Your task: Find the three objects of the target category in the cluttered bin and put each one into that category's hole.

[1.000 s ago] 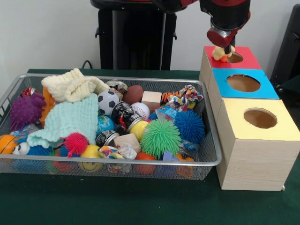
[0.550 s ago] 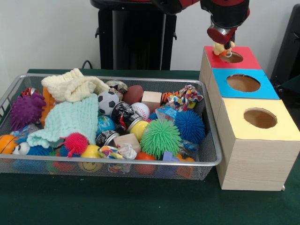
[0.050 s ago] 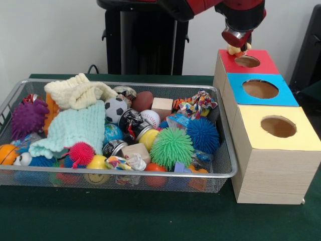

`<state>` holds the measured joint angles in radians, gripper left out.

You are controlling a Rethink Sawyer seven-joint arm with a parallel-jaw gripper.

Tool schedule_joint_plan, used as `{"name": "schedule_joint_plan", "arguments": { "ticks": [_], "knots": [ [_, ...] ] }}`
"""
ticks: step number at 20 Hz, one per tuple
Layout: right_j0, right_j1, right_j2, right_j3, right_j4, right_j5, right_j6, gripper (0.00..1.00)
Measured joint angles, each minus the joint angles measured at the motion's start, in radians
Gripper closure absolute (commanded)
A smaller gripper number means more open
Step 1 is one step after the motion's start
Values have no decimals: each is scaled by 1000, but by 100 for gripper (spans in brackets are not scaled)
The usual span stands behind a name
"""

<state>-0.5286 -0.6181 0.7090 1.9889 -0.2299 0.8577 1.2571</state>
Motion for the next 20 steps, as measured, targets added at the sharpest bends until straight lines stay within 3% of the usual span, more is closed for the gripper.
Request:
{"name": "schedule_joint_plan", "arguments": {
  "ticks": [20],
  "knots": [
    [-11,12,0,26,4,-161,0,100]
  ]
}}
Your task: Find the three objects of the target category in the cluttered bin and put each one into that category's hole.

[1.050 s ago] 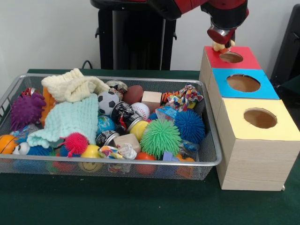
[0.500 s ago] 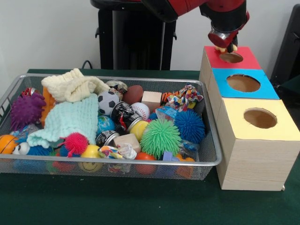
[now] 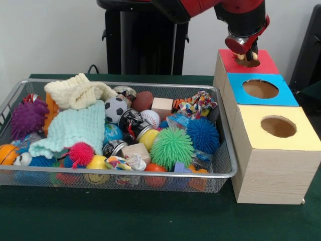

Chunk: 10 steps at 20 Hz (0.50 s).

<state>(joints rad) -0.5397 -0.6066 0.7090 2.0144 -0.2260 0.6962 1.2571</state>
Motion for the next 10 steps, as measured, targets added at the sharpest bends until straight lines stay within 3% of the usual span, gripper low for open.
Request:
{"name": "schedule_joint_plan", "arguments": {
  "ticks": [10],
  "knots": [
    [3,0,0,0,-1,-10,0,100]
  ]
}}
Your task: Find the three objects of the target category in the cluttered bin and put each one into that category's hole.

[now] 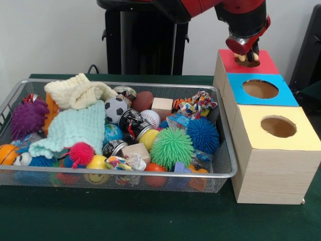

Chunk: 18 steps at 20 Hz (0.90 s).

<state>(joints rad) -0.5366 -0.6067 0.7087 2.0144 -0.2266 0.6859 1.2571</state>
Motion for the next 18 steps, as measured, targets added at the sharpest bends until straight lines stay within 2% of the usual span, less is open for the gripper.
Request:
{"name": "schedule_joint_plan", "arguments": {
  "ticks": [18],
  "knots": [
    [25,-13,0,0,-1,0,0,100]
  ]
}}
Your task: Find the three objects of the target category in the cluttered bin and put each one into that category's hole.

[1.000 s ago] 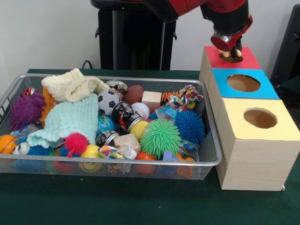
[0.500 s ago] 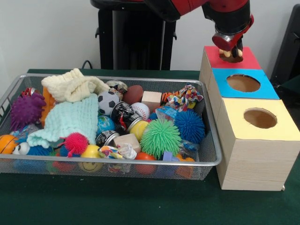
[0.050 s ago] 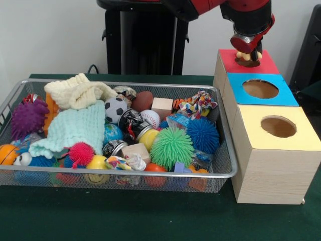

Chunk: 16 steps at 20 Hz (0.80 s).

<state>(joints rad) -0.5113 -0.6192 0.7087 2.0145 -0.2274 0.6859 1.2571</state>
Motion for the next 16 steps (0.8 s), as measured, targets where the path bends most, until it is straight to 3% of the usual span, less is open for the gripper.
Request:
{"name": "schedule_joint_plan", "arguments": {
  "ticks": [16],
  "knots": [
    [2,0,0,0,0,-16,0,100]
  ]
}}
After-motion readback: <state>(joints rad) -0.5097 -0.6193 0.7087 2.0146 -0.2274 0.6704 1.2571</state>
